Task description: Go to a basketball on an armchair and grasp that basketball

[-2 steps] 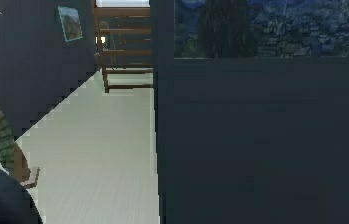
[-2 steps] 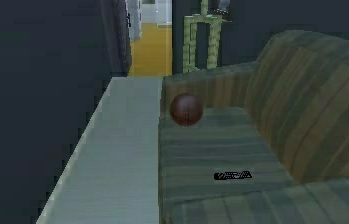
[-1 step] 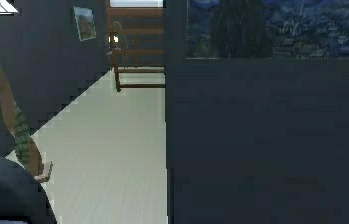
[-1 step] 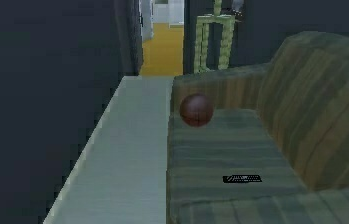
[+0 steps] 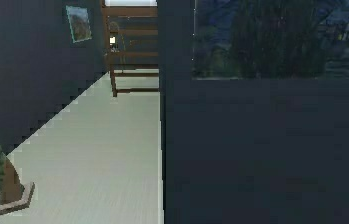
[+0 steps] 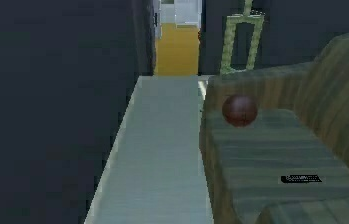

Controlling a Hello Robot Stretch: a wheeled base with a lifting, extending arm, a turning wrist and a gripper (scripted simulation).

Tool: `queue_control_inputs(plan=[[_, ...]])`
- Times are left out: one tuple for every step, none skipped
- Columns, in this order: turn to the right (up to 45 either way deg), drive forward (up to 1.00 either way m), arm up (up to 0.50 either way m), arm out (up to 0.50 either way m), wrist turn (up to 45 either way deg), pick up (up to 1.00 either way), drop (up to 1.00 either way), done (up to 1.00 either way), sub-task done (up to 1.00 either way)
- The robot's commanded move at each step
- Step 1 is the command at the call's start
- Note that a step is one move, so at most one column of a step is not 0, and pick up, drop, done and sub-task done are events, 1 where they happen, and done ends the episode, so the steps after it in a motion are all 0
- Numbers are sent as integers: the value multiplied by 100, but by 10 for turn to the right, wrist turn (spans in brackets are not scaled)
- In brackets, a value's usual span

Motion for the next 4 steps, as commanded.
queue_control_inputs(plan=[[450, 0, 0, 0, 0, 0, 0, 0, 0], [420, 0, 0, 0, 0, 0, 0, 0, 0], [0, 40, 0, 0, 0, 0, 0, 0, 0], [-450, 0, 0, 0, 0, 0, 0, 0, 0]])
